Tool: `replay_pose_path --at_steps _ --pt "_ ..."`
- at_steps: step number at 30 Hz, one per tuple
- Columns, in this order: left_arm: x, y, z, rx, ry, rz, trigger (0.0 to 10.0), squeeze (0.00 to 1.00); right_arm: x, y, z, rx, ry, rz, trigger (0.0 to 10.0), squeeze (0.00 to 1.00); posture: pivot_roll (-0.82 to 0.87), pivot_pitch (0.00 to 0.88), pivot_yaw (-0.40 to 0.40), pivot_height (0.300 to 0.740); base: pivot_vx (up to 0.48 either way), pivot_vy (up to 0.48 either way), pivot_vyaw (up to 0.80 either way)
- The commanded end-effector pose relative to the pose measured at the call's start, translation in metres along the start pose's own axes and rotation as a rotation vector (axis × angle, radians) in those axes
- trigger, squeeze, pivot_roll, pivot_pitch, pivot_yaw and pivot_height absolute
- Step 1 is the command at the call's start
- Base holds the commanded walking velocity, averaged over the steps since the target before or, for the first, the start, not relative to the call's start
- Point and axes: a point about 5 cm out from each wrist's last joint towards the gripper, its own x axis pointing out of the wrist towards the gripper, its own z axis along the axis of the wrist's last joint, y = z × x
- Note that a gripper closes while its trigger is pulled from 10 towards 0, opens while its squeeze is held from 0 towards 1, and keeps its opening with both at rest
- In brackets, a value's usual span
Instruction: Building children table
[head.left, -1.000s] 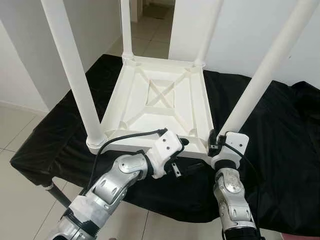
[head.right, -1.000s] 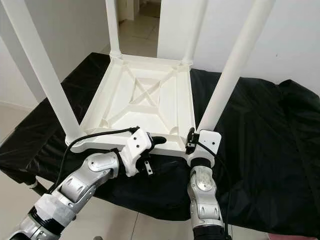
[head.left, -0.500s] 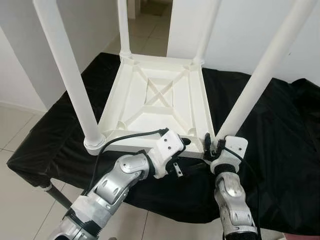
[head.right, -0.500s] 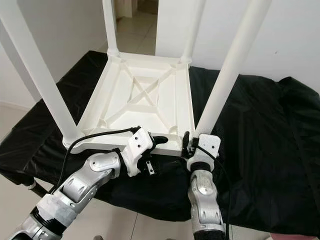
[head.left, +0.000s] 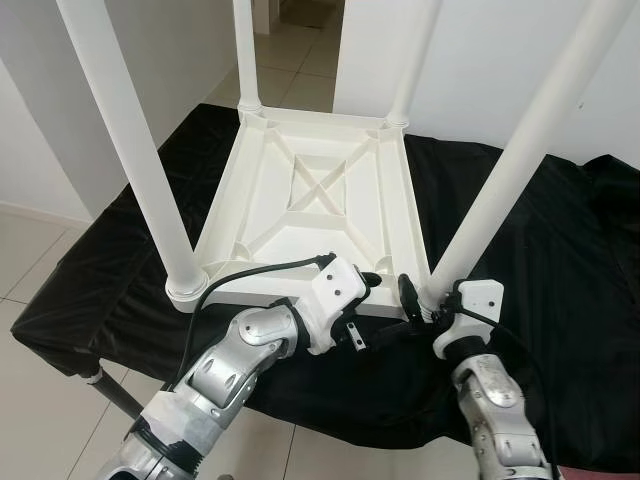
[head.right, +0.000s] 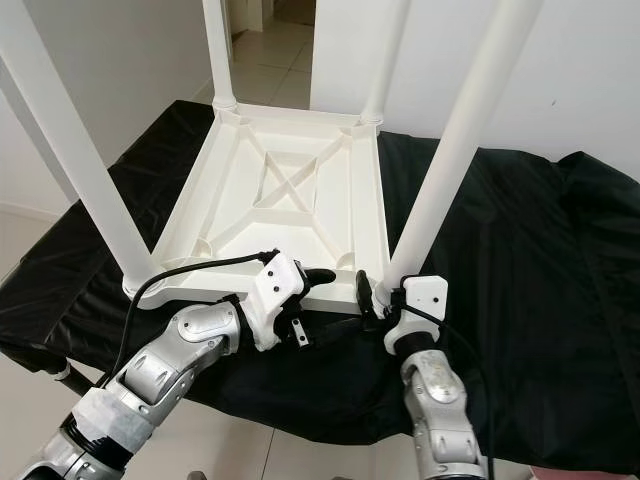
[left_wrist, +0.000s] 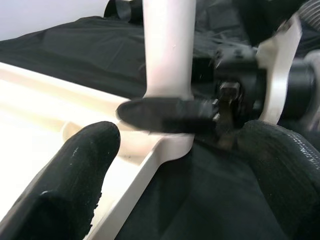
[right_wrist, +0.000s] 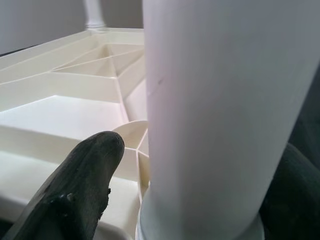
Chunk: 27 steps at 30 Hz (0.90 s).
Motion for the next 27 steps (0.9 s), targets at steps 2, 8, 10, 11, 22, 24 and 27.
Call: replay_pose_path --at_steps 2,8,10,11,22,24,27 --pt "-0.003 0.000 -0.001 -0.001 0.012 -0.044 10.0 0.00 0.004 -0.008 0.008 -0.017 -0.021 0.058 10.0 0.00 -0.11 0.000 -0.044 0.740 0.000 0.000 0.00" --pt "-0.005 0.001 0.000 0.005 0.013 -0.042 10.0 0.00 0.010 -0.016 0.013 -0.057 -0.016 0.157 10.0 0.00 -0.11 0.000 -0.044 0.740 0.000 0.000 0.00" --pt "-0.005 0.000 -0.001 0.005 0.014 -0.044 10.0 0.00 0.011 -0.017 0.014 -0.059 -0.009 0.193 10.0 0.00 -0.11 0.000 -0.044 0.740 0.000 0.000 0.00" --pt "-0.005 -0.002 -0.001 0.004 0.014 -0.047 10.0 0.00 0.013 -0.017 0.012 -0.068 0.004 0.217 4.8 0.00 -0.10 0.000 -0.044 0.740 0.000 0.000 0.00" --pt "-0.007 -0.002 0.001 0.004 0.017 -0.041 10.0 0.00 0.011 -0.013 0.001 -0.047 0.043 0.267 0.0 0.00 -0.09 0.000 -0.046 0.740 0.000 0.000 0.00" --pt "-0.007 -0.001 0.001 0.005 0.016 -0.038 10.0 0.00 0.011 -0.013 0.000 -0.044 0.045 0.271 0.0 0.00 -0.09 0.000 -0.046 0.740 0.000 0.000 0.00" --pt "-0.007 0.000 0.001 0.004 0.015 -0.033 10.0 0.00 0.010 -0.013 0.001 -0.032 0.041 0.254 0.9 0.00 -0.09 0.000 -0.041 0.740 0.000 0.000 0.00"
